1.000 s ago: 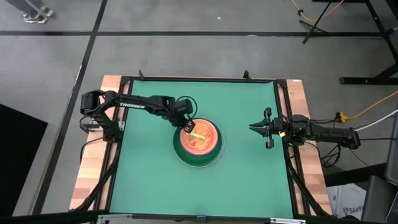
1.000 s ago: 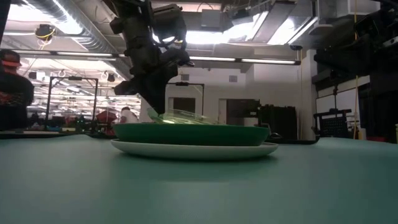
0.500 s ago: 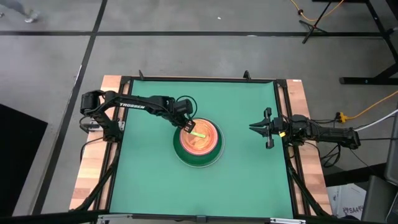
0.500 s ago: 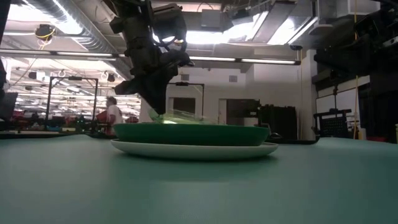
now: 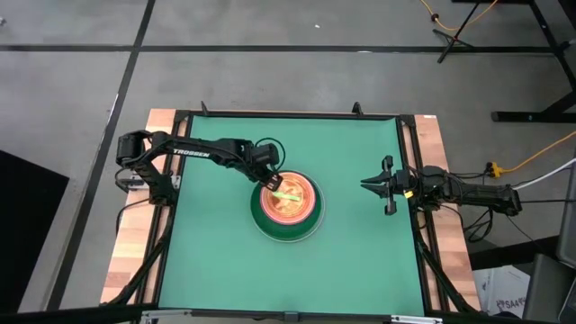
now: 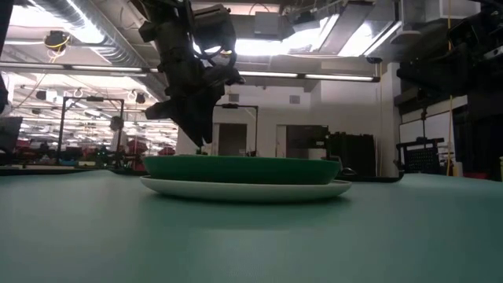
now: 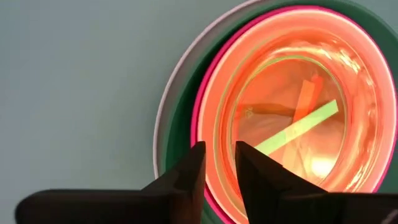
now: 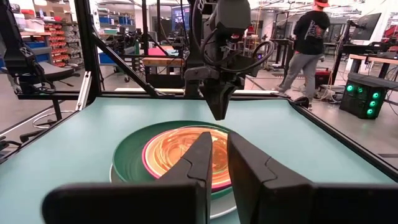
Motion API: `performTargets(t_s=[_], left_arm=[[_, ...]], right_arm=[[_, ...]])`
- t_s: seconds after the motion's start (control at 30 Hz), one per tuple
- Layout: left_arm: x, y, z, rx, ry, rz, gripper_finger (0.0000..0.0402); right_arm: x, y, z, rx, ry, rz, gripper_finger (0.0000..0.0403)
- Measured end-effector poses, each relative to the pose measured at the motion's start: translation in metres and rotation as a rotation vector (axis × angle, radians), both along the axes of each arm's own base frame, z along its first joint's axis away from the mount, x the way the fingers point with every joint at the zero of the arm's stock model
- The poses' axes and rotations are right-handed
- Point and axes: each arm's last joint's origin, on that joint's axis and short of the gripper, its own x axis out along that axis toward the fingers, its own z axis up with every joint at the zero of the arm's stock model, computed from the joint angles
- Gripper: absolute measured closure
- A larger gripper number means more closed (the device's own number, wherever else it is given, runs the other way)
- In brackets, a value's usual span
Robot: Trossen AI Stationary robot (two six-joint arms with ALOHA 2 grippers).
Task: Stack plastic plates
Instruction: Return to Home Position
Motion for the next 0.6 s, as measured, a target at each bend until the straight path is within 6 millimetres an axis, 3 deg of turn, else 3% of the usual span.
performTargets(t_s=[0.23,0.4,0.6], left_arm=[[-0.009,-0.003,0.02,0.029,-0.045,-0.113,0.0358],[-0.025,-0.005,0.051,0.103,-0.13,-0.16,0.0396],[-0.059,-0.013,0.092,0.227,-0.205,-0.174,0.04]], right_arm=[[0.0,0.0,0.0,0.0,0.0,-0.003,0.0363],[0.0,0.0,0.0,0.001,0.002,-0.009,0.0363],[0.0,-0.001,0.0,0.002,0.004,-0.021,0.0363]])
